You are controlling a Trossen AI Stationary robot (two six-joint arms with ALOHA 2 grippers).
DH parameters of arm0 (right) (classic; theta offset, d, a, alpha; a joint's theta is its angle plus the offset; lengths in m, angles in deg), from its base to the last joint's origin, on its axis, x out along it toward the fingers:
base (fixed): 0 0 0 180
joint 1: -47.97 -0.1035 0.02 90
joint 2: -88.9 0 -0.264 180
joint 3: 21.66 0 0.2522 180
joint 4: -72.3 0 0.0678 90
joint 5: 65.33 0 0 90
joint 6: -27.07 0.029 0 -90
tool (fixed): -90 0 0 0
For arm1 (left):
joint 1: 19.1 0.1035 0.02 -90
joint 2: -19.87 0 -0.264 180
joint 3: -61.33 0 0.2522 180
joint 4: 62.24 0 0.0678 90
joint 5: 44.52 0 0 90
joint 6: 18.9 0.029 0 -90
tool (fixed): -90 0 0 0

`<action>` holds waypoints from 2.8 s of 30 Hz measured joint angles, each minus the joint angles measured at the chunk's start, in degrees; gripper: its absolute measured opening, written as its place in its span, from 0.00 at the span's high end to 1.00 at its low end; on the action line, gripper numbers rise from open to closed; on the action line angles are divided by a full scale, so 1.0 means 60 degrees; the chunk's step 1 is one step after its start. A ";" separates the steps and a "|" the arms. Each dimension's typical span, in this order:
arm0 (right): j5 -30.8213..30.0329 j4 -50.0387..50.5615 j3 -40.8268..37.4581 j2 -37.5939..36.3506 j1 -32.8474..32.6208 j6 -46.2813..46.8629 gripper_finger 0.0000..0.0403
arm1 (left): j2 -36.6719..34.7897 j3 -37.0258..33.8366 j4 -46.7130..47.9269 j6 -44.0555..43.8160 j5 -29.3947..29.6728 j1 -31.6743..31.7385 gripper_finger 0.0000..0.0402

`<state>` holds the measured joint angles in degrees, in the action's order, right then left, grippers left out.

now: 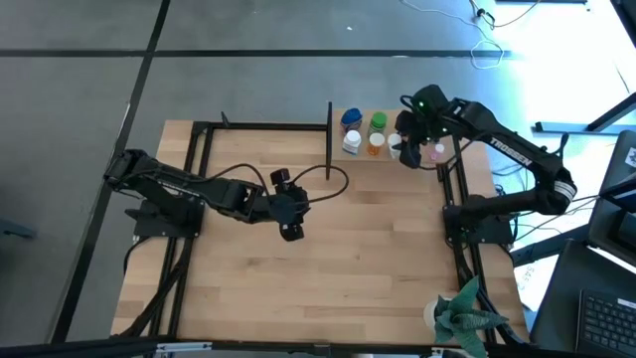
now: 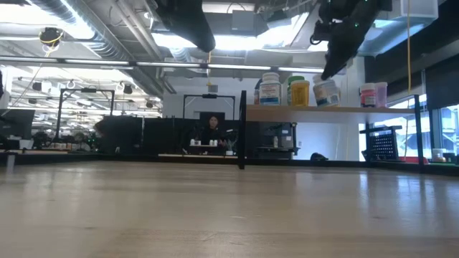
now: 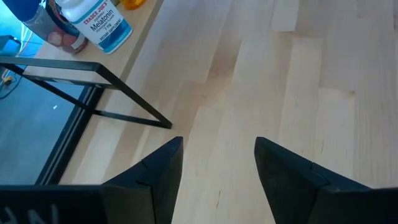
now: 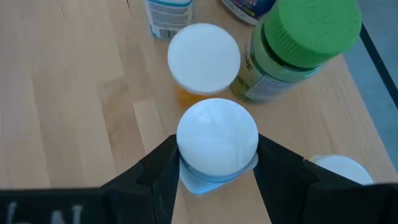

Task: Pick and place medicine bottles onto shelf by color
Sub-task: Put the white medicine bottle on the shelf, then return to Home Position

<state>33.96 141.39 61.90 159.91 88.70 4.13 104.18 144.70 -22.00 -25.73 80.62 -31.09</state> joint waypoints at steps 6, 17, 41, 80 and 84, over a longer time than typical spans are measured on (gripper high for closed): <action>0.0005 -0.0095 0.0015 0.0092 0.0160 -0.0036 0.54 | 0.0000 -0.0003 0.0004 0.0002 -0.0005 0.0000 0.52; -0.0197 -0.0128 0.0015 0.0079 0.0156 0.0021 0.49 | 0.0000 0.0000 0.0006 0.0000 -0.0007 0.0000 0.52; -0.0285 -0.0174 -0.0007 0.0089 0.0156 0.0098 0.43 | 0.0000 0.0000 0.0004 -0.0022 -0.0007 0.0000 0.52; -0.0318 0.2386 0.2405 -0.3120 -0.3673 0.3057 0.98 | -0.1751 0.0018 0.1398 -0.0128 0.0234 -0.0775 0.84; -0.0388 0.1806 0.1898 -0.4030 -0.4718 0.3623 0.98 | -0.2301 0.0007 0.2206 -0.0606 0.0478 -0.1276 0.98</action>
<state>31.63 152.23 73.29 135.73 60.40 25.87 90.37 144.74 -8.76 -29.37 83.49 -38.75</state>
